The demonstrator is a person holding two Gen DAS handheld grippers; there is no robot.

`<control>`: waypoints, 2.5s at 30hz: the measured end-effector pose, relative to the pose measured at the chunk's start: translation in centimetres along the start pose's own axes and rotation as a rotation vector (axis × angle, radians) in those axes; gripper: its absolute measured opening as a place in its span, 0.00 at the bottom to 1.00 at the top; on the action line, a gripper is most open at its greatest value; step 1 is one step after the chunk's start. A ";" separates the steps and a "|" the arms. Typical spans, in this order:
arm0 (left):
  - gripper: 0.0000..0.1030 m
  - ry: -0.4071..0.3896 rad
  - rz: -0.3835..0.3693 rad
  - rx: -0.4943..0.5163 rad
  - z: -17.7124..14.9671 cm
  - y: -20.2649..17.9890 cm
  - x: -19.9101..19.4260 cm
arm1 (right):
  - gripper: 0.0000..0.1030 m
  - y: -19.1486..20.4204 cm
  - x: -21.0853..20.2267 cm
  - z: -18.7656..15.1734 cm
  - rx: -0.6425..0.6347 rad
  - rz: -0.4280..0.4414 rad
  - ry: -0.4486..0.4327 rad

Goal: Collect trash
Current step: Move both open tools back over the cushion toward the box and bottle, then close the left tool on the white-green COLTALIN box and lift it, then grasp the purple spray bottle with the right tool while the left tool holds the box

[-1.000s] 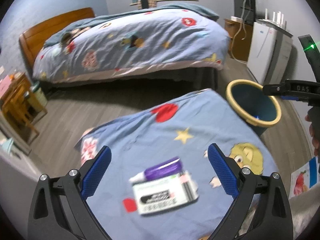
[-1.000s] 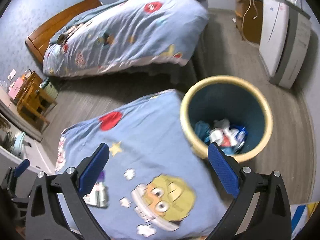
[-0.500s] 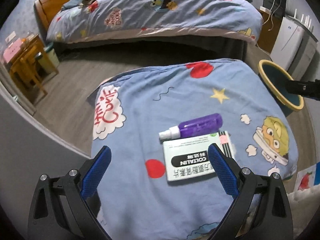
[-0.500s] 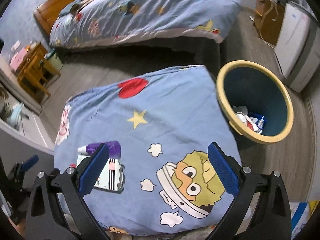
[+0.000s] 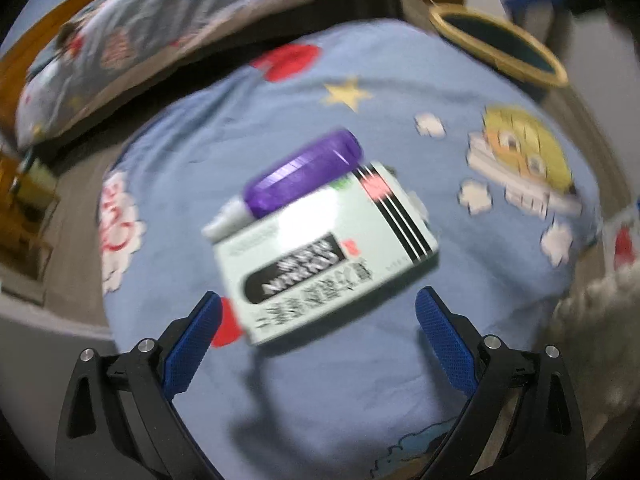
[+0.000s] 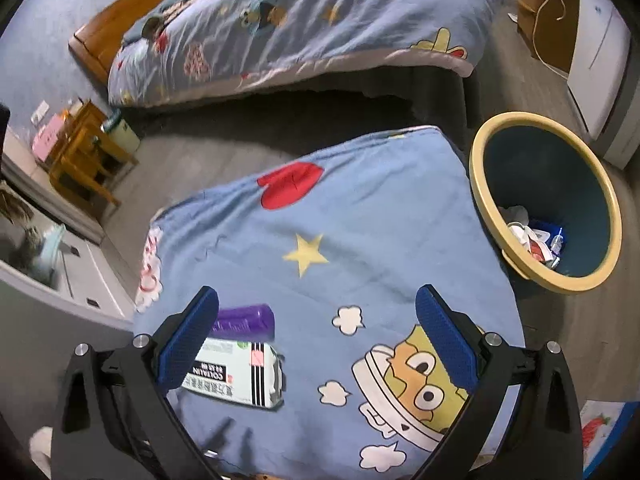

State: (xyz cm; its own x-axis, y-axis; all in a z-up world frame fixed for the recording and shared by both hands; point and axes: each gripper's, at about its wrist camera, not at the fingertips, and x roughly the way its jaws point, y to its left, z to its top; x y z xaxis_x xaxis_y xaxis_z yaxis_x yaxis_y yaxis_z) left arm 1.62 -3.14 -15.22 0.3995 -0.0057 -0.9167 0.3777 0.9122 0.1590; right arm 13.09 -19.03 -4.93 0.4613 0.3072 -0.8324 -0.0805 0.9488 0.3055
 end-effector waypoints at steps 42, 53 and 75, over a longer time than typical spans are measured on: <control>0.95 -0.034 -0.045 0.159 5.0 -1.6 4.2 | 0.94 -2.3 0.5 3.0 0.041 0.072 -0.005; 0.96 -0.013 -0.141 0.136 6.3 -0.3 5.2 | 0.94 -1.8 0.7 2.9 0.017 0.069 0.004; 0.74 -0.075 -0.126 -0.067 8.4 8.8 -4.0 | 0.91 2.3 7.4 1.1 -0.434 0.031 0.119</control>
State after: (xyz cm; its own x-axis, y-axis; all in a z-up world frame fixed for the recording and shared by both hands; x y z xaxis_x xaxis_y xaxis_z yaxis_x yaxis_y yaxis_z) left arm 10.37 1.51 -7.04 0.4150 -0.1503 -0.8973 0.3729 0.9277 0.0171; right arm 17.30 -14.68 -9.86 0.3503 0.3180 -0.8810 -0.4676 0.8744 0.1297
